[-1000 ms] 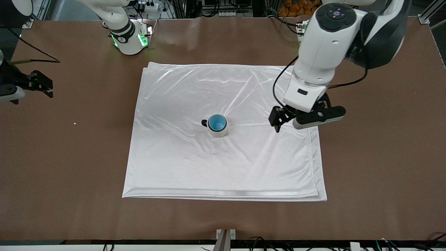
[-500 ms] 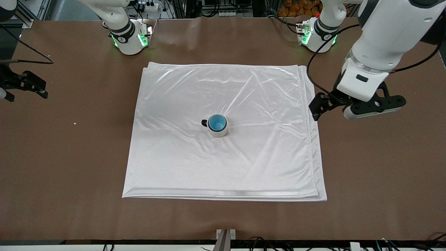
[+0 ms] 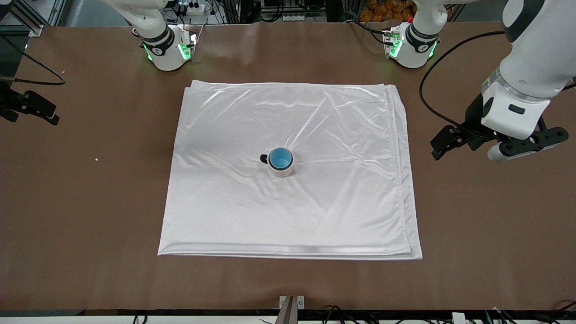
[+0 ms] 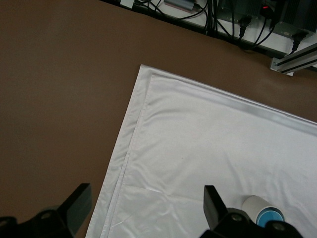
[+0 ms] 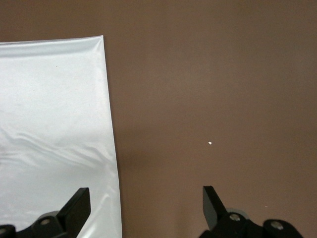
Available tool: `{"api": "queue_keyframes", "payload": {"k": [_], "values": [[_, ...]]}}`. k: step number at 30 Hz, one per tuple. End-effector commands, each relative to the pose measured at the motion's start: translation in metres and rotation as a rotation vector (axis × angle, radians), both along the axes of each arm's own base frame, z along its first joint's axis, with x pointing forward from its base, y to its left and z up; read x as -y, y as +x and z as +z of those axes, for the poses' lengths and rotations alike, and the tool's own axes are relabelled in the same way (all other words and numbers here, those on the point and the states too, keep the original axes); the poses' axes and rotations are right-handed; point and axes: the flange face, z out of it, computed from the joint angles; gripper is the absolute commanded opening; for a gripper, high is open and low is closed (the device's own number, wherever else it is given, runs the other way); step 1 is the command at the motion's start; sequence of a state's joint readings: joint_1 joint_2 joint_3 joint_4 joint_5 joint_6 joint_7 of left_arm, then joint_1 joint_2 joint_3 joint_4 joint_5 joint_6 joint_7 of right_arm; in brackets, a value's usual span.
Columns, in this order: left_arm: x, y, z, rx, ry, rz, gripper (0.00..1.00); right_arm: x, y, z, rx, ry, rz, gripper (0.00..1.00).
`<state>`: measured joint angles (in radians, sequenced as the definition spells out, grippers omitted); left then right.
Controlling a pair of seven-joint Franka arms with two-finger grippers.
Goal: Place blue cup into white mug on cloth
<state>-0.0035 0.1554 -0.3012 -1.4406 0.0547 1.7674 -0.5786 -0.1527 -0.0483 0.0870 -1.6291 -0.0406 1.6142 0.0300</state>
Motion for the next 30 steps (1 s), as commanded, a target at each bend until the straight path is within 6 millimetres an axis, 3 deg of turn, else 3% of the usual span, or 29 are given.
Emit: {"api": "queue_keyframes", "payload": {"k": [1, 8, 13, 16, 19, 30], "values": [[-0.005, -0.007, 0.007, -0.005, 0.002, -0.008, 1.0, -0.002, 0.004, 0.003, -0.008, 0.016, -0.033, 1.0], [-0.048, -0.002, 0.017, 0.013, 0.008, -0.014, 1.0, -0.014, 0.005, 0.004, -0.007, 0.003, -0.011, 1.0], [-0.084, 0.001, 0.023, 0.024, 0.02, -0.056, 1.0, -0.015, 0.005, 0.006, -0.004, 0.005, -0.014, 1.0], [-0.091, 0.001, 0.025, 0.031, 0.034, -0.104, 1.0, -0.015, 0.005, 0.006, -0.004, 0.006, -0.014, 1.0], [-0.113, 0.001, 0.028, 0.035, 0.029, -0.08, 1.0, -0.015, 0.005, 0.006, -0.004, 0.005, -0.014, 1.0], [-0.122, 0.001, 0.03, 0.039, 0.045, -0.1, 1.0, -0.015, 0.005, 0.006, -0.004, 0.005, -0.016, 1.0]]}}
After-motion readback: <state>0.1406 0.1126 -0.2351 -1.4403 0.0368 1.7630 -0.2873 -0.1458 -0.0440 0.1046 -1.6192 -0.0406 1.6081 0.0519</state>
